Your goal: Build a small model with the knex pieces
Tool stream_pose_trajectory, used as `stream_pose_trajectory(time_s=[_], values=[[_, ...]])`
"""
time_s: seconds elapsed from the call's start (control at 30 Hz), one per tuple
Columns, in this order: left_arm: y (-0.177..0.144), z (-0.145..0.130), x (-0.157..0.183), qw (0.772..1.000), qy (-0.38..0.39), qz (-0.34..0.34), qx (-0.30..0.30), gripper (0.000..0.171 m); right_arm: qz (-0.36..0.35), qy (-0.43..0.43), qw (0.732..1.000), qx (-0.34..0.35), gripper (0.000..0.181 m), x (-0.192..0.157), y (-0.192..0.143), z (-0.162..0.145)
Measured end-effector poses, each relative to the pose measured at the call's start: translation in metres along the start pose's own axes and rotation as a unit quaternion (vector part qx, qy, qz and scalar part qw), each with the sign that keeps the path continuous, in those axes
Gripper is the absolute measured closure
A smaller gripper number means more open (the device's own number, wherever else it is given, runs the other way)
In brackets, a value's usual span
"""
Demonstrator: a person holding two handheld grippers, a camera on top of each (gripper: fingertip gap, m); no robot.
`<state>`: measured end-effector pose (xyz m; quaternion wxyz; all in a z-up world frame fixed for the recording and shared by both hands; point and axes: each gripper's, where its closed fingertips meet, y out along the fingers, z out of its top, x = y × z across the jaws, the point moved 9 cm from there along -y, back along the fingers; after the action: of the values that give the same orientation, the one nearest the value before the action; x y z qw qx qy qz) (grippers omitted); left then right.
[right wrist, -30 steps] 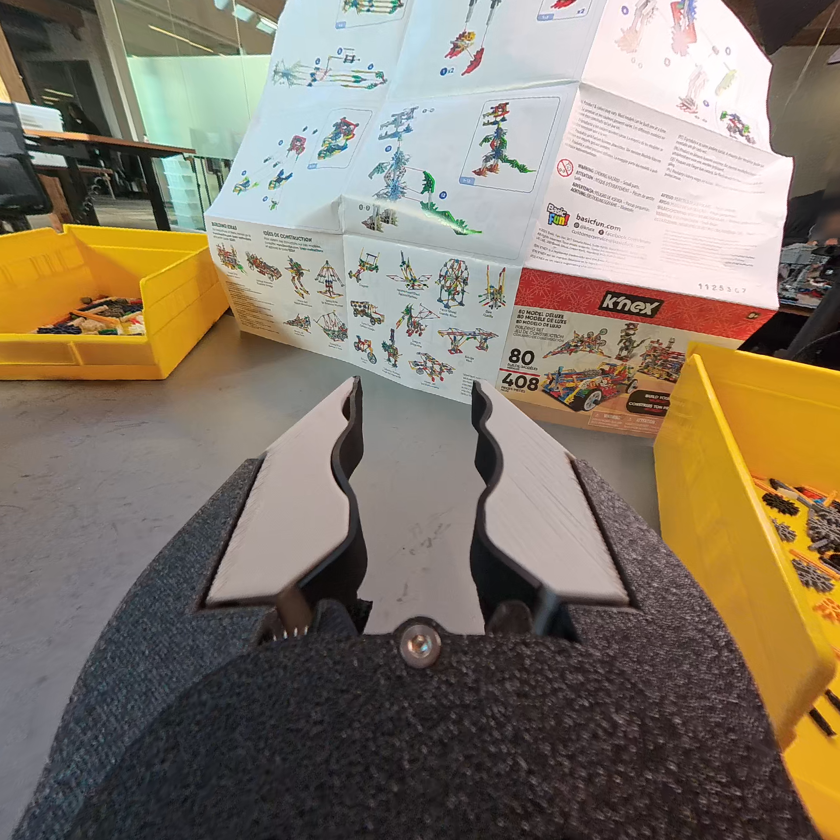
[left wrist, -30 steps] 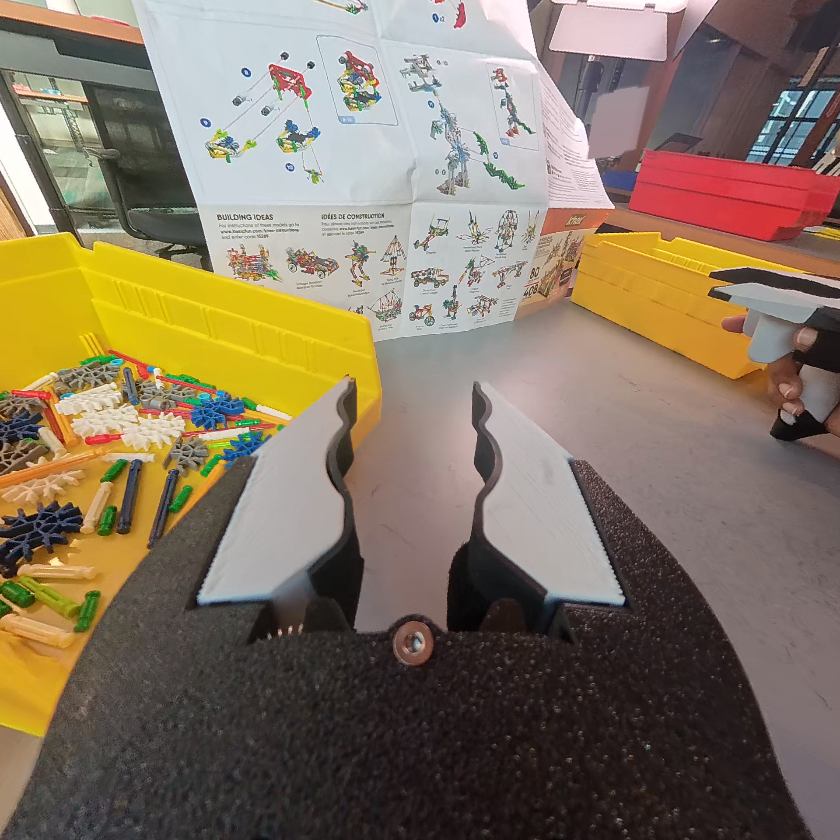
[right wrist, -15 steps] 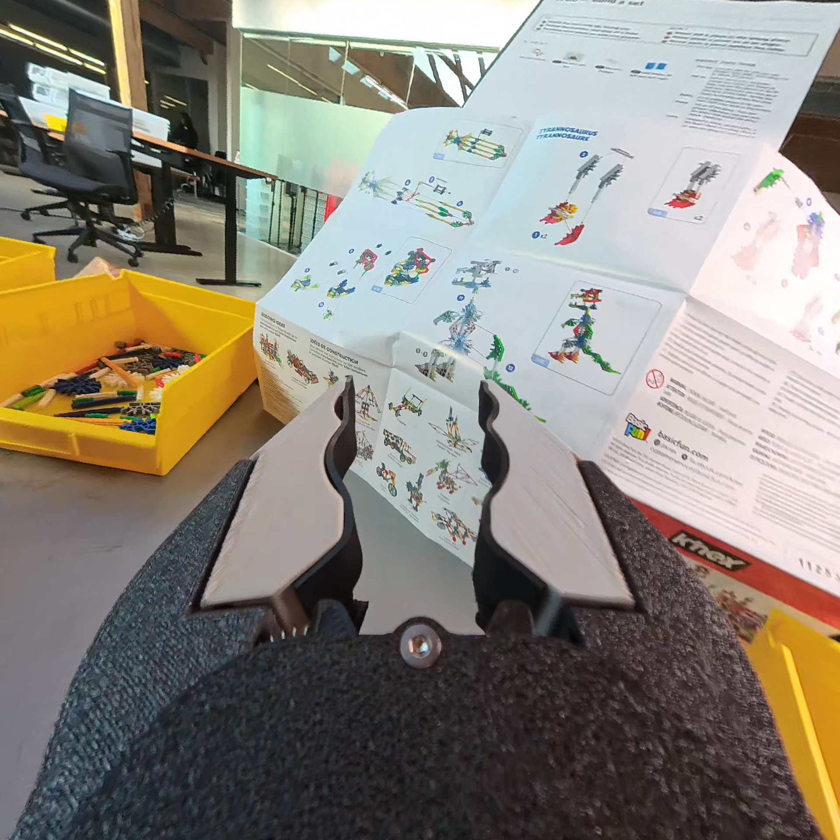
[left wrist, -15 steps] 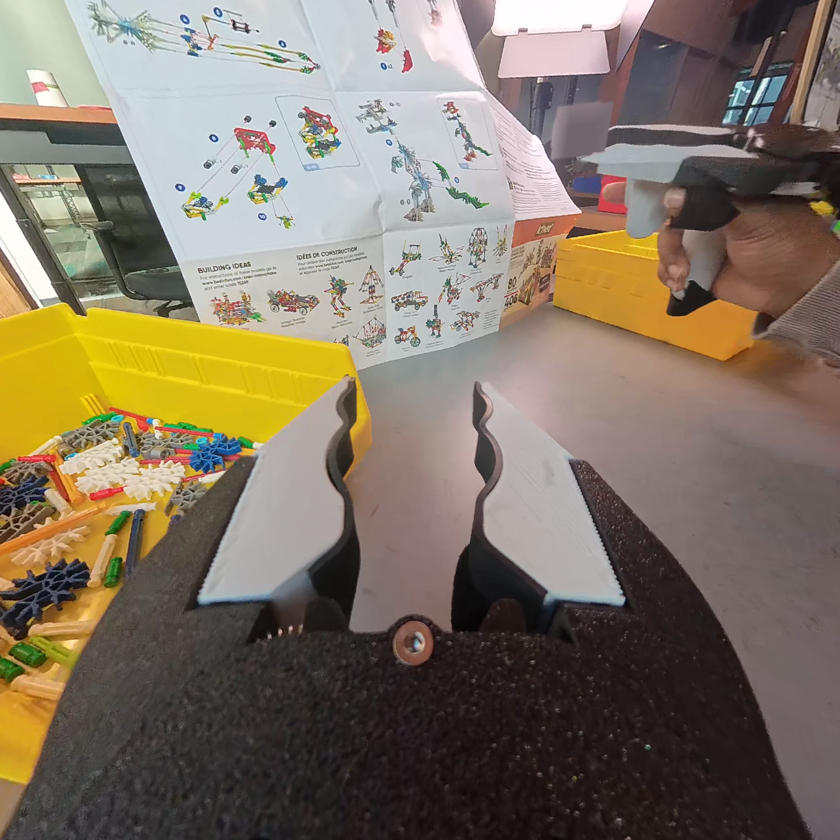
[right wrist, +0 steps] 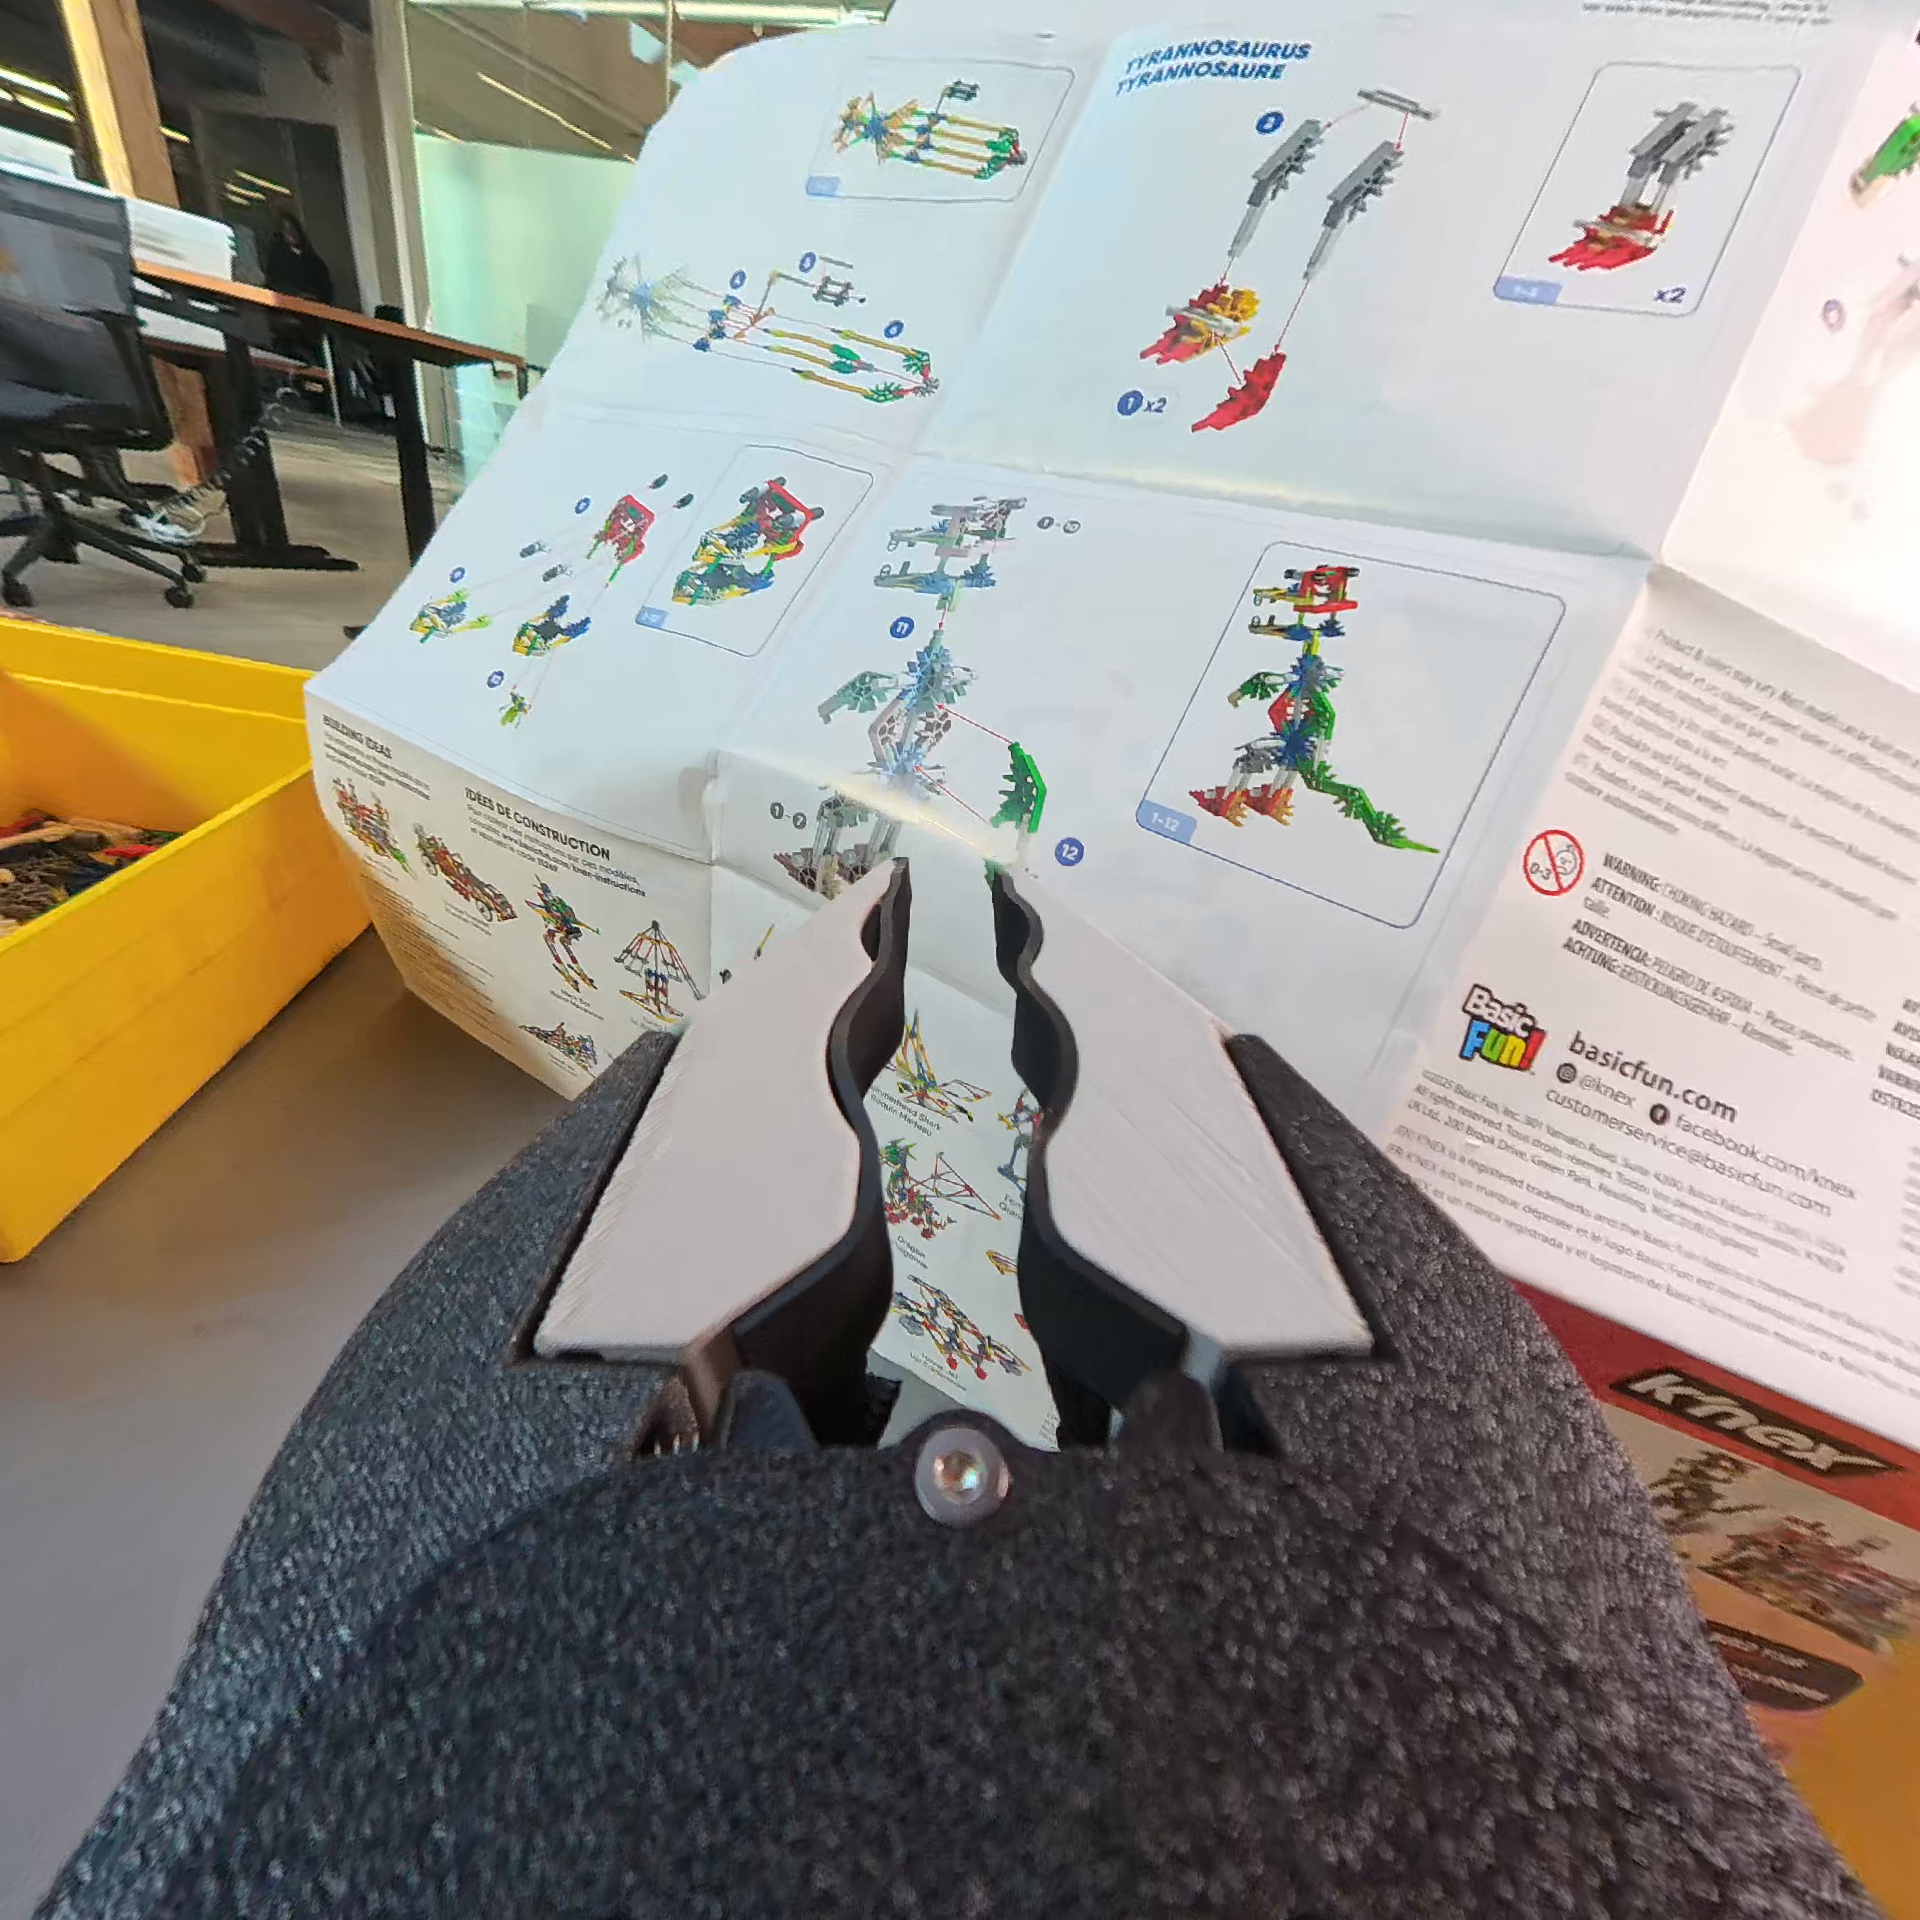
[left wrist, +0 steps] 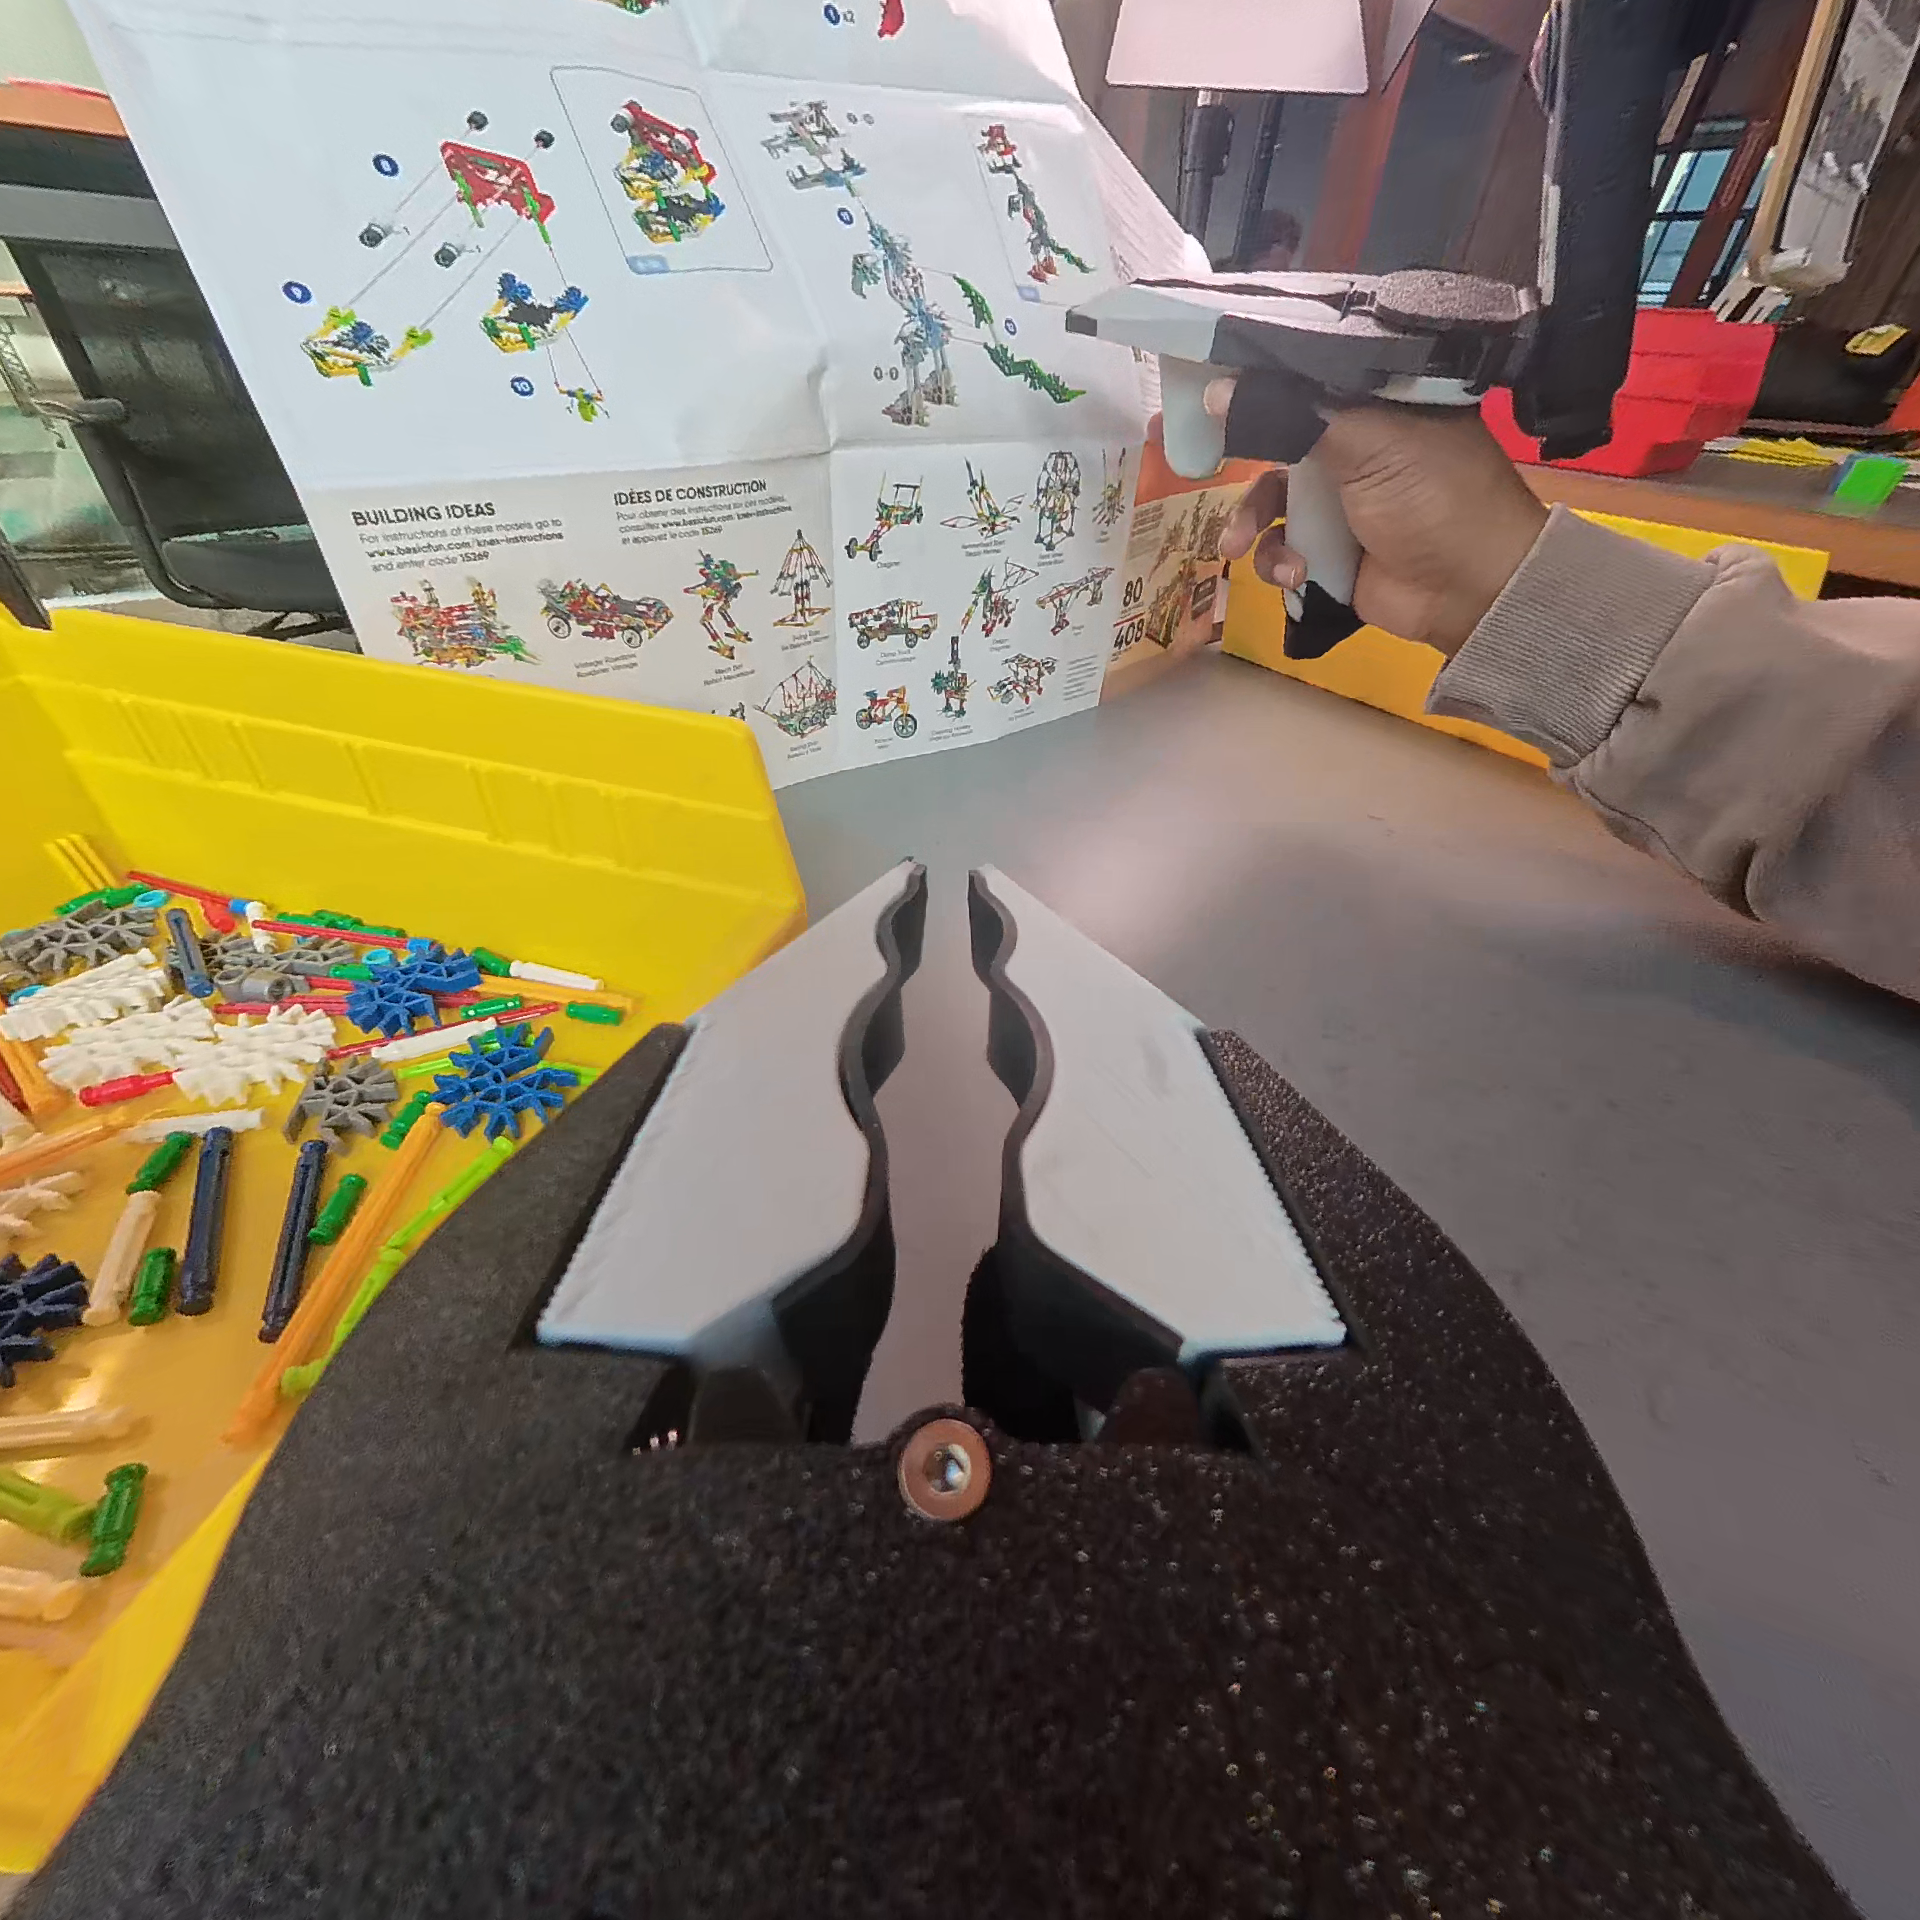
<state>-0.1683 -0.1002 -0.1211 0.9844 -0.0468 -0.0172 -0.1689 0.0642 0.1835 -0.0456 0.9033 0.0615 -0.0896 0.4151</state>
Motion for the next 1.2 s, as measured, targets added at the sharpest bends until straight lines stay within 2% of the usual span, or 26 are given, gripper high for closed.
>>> stream_pose_trajectory(time_s=[0.23, 0.5, 1.0, 1.2], values=[[-0.001, 0.001, -0.004, 1.0, -0.004, 0.01, 0.008, 0.166, 0.002, -0.005, 1.0, 0.008, 0.172, 0.009, -0.003, -0.01], [-0.001, 0.002, 0.0, 1.0, -0.025, -0.017, 0.005, 0.166, 0.0, -0.004, 1.0, 0.02, 0.171, 0.005, -0.008, -0.004], [0.002, -0.004, -0.002, 1.0, -0.021, -0.005, -0.007, 0.166, 0.008, 0.006, 1.0, 0.026, 0.17, 0.002, -0.013, 0.004], [0.001, -0.004, -0.007, 0.999, -0.03, 0.02, -0.003, 0.159, 0.013, 0.014, 1.0, 0.021, 0.168, -0.001, -0.011, 0.0]])
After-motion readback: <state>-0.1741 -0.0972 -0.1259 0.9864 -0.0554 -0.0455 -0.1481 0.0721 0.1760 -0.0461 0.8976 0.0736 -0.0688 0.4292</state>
